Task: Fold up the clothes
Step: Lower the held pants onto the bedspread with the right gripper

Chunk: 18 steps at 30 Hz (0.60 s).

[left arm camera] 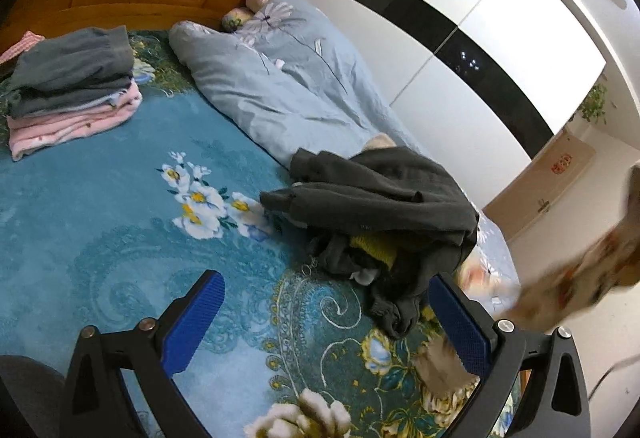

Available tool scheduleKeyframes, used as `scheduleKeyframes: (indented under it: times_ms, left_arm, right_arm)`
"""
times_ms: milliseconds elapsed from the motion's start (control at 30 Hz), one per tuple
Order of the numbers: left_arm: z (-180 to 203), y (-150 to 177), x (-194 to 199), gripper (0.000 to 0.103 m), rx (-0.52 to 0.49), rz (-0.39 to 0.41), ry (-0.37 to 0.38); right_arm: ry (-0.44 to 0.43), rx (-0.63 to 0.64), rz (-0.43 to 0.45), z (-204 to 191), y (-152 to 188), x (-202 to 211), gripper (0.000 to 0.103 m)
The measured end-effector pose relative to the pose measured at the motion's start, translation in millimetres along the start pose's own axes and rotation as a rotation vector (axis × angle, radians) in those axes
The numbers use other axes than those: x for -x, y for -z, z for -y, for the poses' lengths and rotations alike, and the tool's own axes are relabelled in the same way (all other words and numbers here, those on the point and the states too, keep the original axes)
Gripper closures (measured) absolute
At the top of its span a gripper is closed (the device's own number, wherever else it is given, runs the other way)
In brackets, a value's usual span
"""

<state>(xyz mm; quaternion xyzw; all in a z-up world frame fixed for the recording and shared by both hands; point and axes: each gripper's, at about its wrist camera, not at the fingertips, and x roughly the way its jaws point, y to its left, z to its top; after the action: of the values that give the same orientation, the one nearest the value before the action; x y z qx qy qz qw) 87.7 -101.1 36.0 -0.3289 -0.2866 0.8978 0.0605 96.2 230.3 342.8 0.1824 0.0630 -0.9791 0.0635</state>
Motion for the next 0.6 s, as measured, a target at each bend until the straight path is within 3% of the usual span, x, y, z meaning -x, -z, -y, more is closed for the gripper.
scheduleKeyframes:
  times_ms: [133,267,367,467,600]
  left_arm:
    - [-14,-4,13,0.0,0.04,0.01,-0.012]
    - [-28,-5,23,0.0,0.07,0.002,-0.022]
    - [-42,-4,23,0.0,0.117,-0.025,-0.024]
    - [-58,-3,16,0.0,0.195,-0.083,-0.016]
    - [-67,5,13,0.0,0.224,-0.104,-0.016]
  right_arm:
    - [-0.208,-0.128,-0.218,-27,52,-83,0.092]
    - [-0.276,-0.17,-0.219,-59,88,-121,0.092]
    - [-0.325,-0.186,-0.305,-78,133,-151,0.091]
    - [-0.338,-0.212,-0.594,-97,211,-203,0.091]
    - [-0.311,-0.263,-0.871,-104,317,-231,0.091]
